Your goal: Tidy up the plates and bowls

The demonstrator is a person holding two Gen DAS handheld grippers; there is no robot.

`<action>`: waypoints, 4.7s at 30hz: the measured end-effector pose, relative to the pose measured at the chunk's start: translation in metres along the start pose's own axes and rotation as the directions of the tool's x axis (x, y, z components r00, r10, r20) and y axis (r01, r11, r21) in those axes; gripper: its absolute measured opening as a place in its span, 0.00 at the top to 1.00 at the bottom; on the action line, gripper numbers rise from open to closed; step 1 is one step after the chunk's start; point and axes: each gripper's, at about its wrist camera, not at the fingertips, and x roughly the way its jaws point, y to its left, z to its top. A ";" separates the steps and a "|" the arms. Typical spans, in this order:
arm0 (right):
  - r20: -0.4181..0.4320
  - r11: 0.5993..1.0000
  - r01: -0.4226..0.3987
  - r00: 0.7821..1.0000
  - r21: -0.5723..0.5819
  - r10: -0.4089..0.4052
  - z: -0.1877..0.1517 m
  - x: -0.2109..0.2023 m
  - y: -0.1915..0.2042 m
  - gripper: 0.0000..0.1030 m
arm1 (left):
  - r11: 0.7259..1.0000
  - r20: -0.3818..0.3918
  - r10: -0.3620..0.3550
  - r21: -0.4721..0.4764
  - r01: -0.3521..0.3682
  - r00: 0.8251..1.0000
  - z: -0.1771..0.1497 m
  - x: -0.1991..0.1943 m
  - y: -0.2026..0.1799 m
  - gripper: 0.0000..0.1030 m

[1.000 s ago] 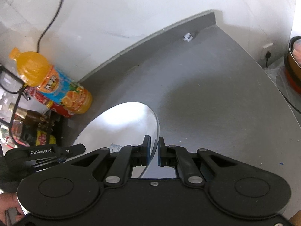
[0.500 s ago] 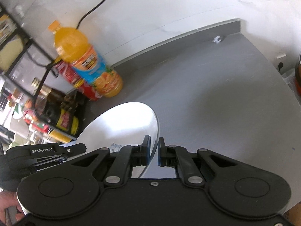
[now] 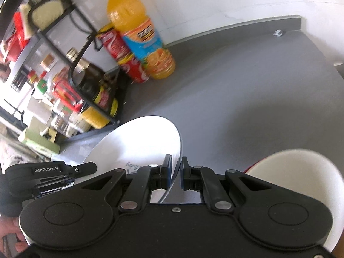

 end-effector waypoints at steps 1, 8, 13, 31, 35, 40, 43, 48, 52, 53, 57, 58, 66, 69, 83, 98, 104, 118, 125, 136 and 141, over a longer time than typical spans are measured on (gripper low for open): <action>-0.004 1.000 -0.002 1.000 -0.005 0.002 -0.003 0.001 0.003 0.93 | 1.000 0.001 0.005 -0.008 -0.005 1.000 -0.002 -0.003 0.005 0.92; -0.038 0.999 -0.017 0.999 -0.037 0.016 -0.019 0.009 0.022 0.92 | 0.998 0.004 0.031 -0.049 -0.031 1.000 -0.014 -0.019 0.038 0.92; -0.061 0.998 -0.025 0.998 -0.050 0.022 -0.026 0.018 0.031 0.92 | 0.996 -0.002 0.051 -0.071 -0.051 0.999 -0.021 -0.023 0.057 0.92; -0.115 0.995 -0.036 0.993 -0.088 0.025 -0.032 0.039 0.053 0.92 | 0.989 -0.042 0.105 -0.103 -0.109 0.994 -0.037 -0.015 0.099 0.90; -0.120 0.995 -0.032 0.993 -0.096 0.021 -0.032 0.045 0.059 0.92 | 0.989 -0.045 0.116 -0.085 -0.120 0.992 -0.038 -0.012 0.102 0.89; -0.129 0.994 -0.026 0.992 -0.110 0.012 -0.035 0.052 0.065 0.92 | 0.988 -0.056 0.133 -0.066 -0.136 0.990 -0.036 -0.007 0.109 0.88; -0.127 0.994 -0.023 0.992 -0.107 0.010 -0.036 0.055 0.067 0.92 | 0.988 -0.060 0.141 -0.051 -0.144 0.988 -0.036 -0.004 0.113 0.88; -0.120 0.992 -0.011 0.993 -0.124 -0.004 -0.040 0.057 0.072 0.93 | 0.987 -0.072 0.161 0.005 -0.161 0.984 -0.039 0.001 0.114 0.86; -0.115 0.993 -0.005 0.993 -0.117 -0.009 -0.042 0.057 0.072 0.93 | 0.986 -0.064 0.162 0.042 -0.159 0.985 -0.039 0.002 0.115 0.86; -0.116 0.993 -0.002 0.993 -0.114 -0.012 -0.042 0.058 0.073 0.93 | 0.986 -0.060 0.163 0.053 -0.160 0.985 -0.039 0.002 0.114 0.86; -0.120 0.994 0.006 0.993 -0.113 -0.020 -0.045 0.064 0.075 0.93 | 0.982 -0.048 0.173 0.090 -0.168 0.984 -0.037 0.004 0.113 0.86; -0.123 0.994 0.004 0.992 -0.109 -0.017 -0.046 0.065 0.075 0.93 | 0.981 -0.045 0.176 0.097 -0.171 0.983 -0.036 0.004 0.113 0.86; -0.138 0.997 0.004 0.990 -0.077 -0.015 -0.051 0.076 0.075 0.88 | 0.965 -0.027 0.213 0.163 -0.206 0.977 -0.034 0.007 0.115 0.85; -0.145 0.997 0.007 0.989 -0.076 -0.018 -0.053 0.080 0.074 0.82 | 0.959 -0.022 0.227 0.180 -0.220 0.974 -0.031 0.009 0.116 0.85; -0.155 0.998 0.031 0.987 -0.062 -0.040 -0.057 0.091 0.068 0.58 | 0.917 0.046 0.297 0.266 -0.299 0.954 -0.022 0.014 0.109 0.84; -0.089 0.999 -0.013 0.996 -0.035 0.010 -0.047 0.058 0.073 0.53 | 0.895 -0.007 0.360 0.283 -0.344 0.933 -0.022 0.011 0.101 0.75; -0.028 1.000 -0.012 1.000 -0.011 0.012 -0.047 0.034 0.067 0.34 | 0.885 0.000 0.378 0.293 -0.361 0.926 -0.023 -0.003 0.089 0.43; 0.087 0.999 0.045 0.995 0.012 -0.046 -0.070 -0.026 0.047 0.15 | 0.903 -0.003 0.321 0.304 -0.305 0.947 -0.046 -0.028 0.048 0.23; 0.139 0.998 0.058 0.989 0.009 -0.059 -0.083 -0.055 0.041 0.09 | 0.911 0.018 0.263 0.324 -0.254 0.965 -0.059 -0.043 0.027 0.16; 0.237 0.995 0.085 0.967 0.055 -0.096 -0.108 -0.103 0.028 0.05 | 0.925 0.059 0.194 0.321 -0.202 0.979 -0.080 -0.070 0.002 0.10; 0.272 0.992 0.106 0.955 0.070 -0.122 -0.118 -0.124 0.018 0.00 | 0.939 0.069 0.160 0.296 -0.173 0.985 -0.092 -0.082 -0.006 0.04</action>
